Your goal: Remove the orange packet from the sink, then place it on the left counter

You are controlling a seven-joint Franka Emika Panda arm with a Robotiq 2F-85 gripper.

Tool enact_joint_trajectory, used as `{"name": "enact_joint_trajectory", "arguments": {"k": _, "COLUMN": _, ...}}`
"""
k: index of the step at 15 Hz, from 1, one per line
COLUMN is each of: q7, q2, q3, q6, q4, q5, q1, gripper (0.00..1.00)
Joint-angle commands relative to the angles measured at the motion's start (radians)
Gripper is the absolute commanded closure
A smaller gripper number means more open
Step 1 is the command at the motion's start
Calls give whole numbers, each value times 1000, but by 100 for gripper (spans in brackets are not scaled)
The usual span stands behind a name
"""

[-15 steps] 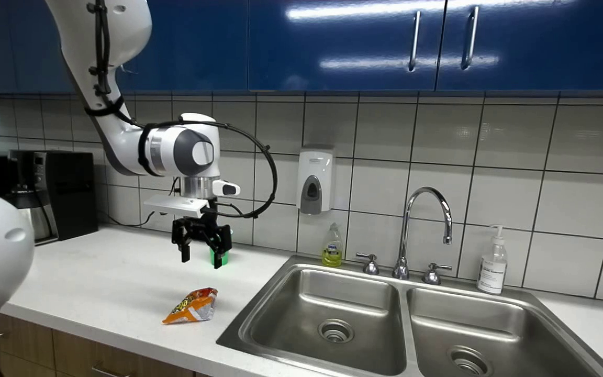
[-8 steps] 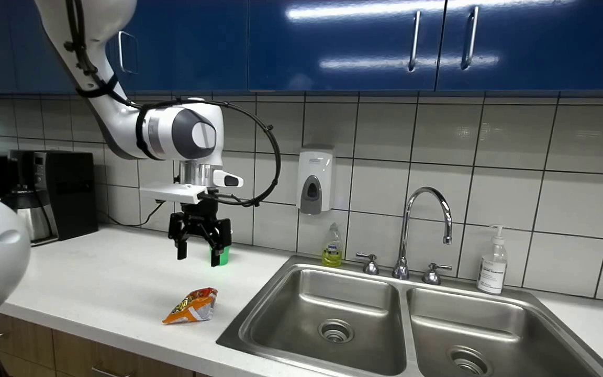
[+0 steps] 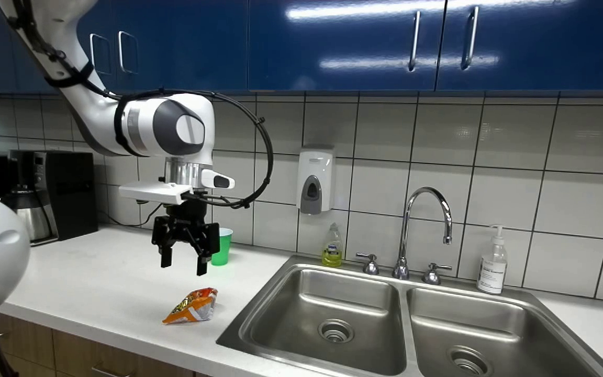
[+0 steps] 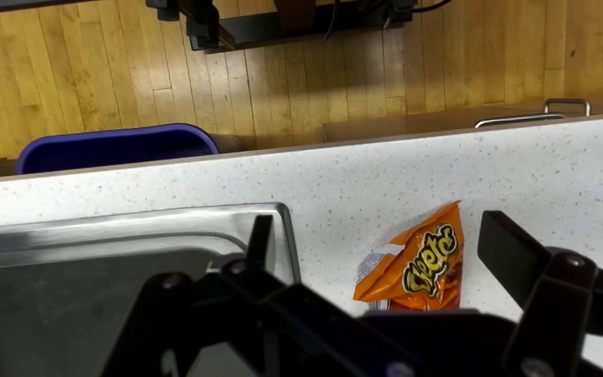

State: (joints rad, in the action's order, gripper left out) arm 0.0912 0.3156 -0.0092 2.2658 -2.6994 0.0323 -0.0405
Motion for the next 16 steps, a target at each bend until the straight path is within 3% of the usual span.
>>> {"name": "enact_joint_trajectory", "arguments": {"k": 1, "q7": -26, "q2": 88, "q3": 8, "q6": -22, "q4": -62, "q5": 0, "q1": 16, "gripper": 0}}
{"name": "enact_joint_trajectory", "arguments": {"k": 2, "q7": -6, "q2": 26, "q3": 14, "q6": -3, "q4": -25, "q5": -6, "q1": 14, "gripper": 0}}
{"name": "enact_joint_trajectory", "arguments": {"k": 16, "q7": -6, "q2": 23, "q3": 14, "q6": -1, "q4": -29, "q5": -6, "q1": 14, "gripper": 0}}
